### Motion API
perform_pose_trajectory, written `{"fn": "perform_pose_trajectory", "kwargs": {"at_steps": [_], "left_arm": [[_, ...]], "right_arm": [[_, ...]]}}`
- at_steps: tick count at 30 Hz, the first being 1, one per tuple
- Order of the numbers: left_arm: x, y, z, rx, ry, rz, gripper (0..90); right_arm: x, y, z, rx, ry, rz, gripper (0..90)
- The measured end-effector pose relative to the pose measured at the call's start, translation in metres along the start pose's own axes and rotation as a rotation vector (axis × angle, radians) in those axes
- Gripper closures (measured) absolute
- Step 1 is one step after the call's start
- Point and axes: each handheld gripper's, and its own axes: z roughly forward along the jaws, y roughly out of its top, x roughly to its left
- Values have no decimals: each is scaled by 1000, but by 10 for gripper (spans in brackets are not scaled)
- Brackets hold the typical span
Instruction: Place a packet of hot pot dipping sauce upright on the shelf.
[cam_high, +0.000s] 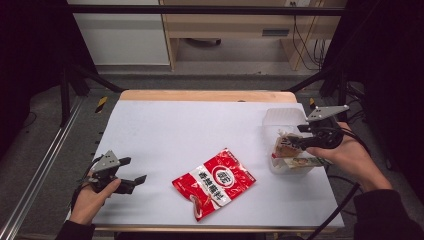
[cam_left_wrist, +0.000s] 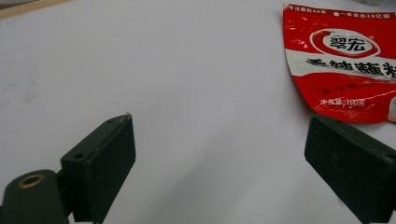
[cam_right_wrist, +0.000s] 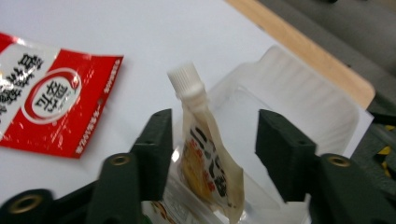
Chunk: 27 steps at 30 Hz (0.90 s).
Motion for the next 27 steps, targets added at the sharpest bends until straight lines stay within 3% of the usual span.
{"fn": "perform_pose_trajectory", "kwargs": {"at_steps": [6,11,20,27], "left_arm": [[-5,1,3,13,10,20,85],[-10,2,6,21,8,29,70],[-16,4,9,27,6,44,61],[-22,6,12,32,-1,58,58]], "right_arm": [[36,25,-15,-47,-51,-45,278],[70,40,-15,-67,-52,-56,207],[123,47,7,-93,2,-87,160],[149,41,33,-77,22,-105,126]]}}
